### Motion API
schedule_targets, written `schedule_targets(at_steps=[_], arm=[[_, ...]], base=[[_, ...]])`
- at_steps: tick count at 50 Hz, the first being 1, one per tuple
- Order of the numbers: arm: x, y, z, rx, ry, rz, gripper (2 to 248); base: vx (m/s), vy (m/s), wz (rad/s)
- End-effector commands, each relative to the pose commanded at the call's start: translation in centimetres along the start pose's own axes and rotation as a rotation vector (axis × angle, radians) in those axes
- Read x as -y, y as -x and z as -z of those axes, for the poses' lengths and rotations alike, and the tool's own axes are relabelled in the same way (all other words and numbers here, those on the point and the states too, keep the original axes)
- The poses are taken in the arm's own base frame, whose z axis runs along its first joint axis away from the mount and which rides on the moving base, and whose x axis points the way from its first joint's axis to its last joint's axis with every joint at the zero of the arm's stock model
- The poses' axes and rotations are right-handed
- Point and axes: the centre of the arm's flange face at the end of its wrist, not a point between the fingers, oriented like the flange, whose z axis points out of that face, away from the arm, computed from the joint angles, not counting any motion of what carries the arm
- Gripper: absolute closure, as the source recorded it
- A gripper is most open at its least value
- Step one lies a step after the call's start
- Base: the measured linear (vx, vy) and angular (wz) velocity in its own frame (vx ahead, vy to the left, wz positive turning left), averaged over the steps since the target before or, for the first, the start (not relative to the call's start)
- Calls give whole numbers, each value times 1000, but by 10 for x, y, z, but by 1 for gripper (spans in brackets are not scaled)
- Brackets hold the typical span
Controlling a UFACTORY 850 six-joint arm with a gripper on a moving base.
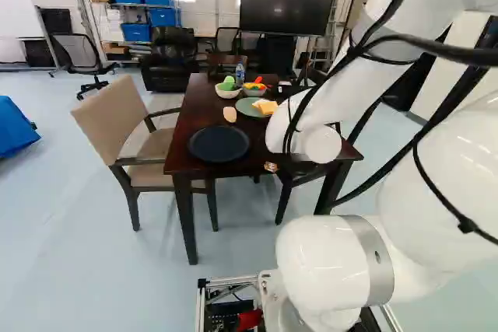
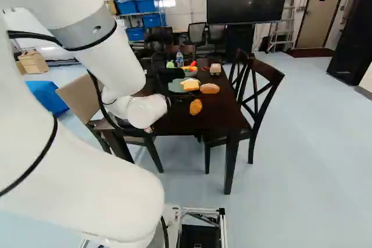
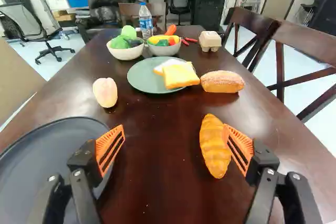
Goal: Move the croissant to the empty plate
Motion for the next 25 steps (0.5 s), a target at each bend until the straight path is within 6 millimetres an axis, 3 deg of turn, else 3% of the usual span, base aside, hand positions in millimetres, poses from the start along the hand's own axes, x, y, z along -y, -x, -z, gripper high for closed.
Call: schedule_targets(at_steps=[25], arm=[[-16,-27,-25,90,41,-19,3]], base=[[0,0,0]])
